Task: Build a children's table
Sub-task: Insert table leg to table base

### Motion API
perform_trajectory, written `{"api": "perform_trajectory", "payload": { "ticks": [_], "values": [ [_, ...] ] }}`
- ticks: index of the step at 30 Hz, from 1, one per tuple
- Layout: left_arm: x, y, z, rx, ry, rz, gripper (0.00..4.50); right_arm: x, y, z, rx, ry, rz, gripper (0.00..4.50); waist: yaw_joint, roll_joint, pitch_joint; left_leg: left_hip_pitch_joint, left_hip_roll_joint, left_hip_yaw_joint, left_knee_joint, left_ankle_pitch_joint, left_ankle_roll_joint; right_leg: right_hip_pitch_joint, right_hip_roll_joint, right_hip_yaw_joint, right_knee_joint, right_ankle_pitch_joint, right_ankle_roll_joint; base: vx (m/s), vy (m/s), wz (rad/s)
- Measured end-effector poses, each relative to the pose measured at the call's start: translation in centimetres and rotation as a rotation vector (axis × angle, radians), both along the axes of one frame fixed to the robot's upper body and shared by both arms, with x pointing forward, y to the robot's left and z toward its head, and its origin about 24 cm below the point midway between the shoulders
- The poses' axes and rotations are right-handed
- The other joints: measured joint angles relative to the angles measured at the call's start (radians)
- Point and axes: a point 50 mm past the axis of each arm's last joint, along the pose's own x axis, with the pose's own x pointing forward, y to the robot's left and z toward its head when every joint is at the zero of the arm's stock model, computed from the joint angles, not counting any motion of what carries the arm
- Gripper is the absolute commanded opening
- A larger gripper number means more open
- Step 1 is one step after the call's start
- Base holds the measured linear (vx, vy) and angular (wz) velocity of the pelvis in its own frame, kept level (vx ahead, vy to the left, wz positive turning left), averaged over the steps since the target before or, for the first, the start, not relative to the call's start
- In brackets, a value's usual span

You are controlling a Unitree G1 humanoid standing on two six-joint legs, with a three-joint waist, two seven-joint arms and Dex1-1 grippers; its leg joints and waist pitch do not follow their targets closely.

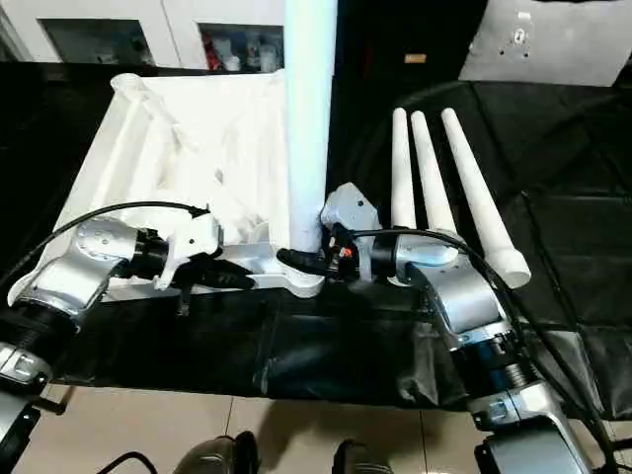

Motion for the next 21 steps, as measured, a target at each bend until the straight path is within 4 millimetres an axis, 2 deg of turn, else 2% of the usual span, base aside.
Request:
{"api": "perform_trajectory", "payload": {
  "ticks": [2,4,6,11,14,21],
  "values": [
    [-0.2,0.4,0.1,-0.009,-0.001,0.016,0.0,0.0,0.3,0.0,0.013,-0.008,-0.008,1.9,-0.002,0.0,0.004,0.0,0.0,0.0,-0.003,0.0,0.0,-0.001,0.0,0.0,-0.002,0.0,0.0,0.0,0.0,0.0],
    [-0.7,1.2,0.2,-0.029,-0.001,0.076,0.0,0.2,1.1,-0.1,0.043,-0.022,-0.052,1.9,-0.013,0.001,0.006,-0.001,-0.001,0.0,-0.015,0.002,-0.004,-0.001,0.0,-0.001,-0.013,0.0,0.0,0.0,0.0,0.0],
    [-1.1,1.5,0.4,-0.045,-0.015,0.133,0.0,0.5,1.7,0.0,0.072,-0.038,-0.095,1.9,-0.023,0.002,0.01,-0.005,-0.001,0.0,-0.015,0.004,-0.006,-0.006,0.0,-0.002,-0.014,0.001,-0.002,0.0,0.0,0.0],
    [-2.4,1.5,0.6,-0.078,-0.031,0.244,0.0,1.0,2.6,0.3,0.108,-0.044,-0.139,1.9,-0.046,-0.001,0.017,-0.006,-0.001,0.005,-0.015,0.004,-0.006,-0.01,-0.002,-0.001,-0.015,0.003,-0.005,0.0,0.0,0.0],
    [-3.8,0.7,0.7,-0.103,-0.034,0.32,0.0,1.3,3.0,0.7,0.132,-0.056,-0.159,1.9,-0.056,-0.003,0.018,-0.005,-0.001,0.01,-0.015,0.004,-0.006,-0.012,-0.004,-0.001,-0.015,0.008,-0.013,0.038,0.004,-0.03],
    [-4.7,-2.0,1.2,-0.143,-0.021,0.455,0.0,2.2,3.0,1.3,0.174,-0.085,-0.262,1.9,-0.056,-0.003,0.018,-0.008,0.001,0.015,-0.015,0.0,0.001,-0.016,-0.004,-0.003,-0.015,0.011,-0.018,0.053,-0.002,-0.01]
  ]
}}
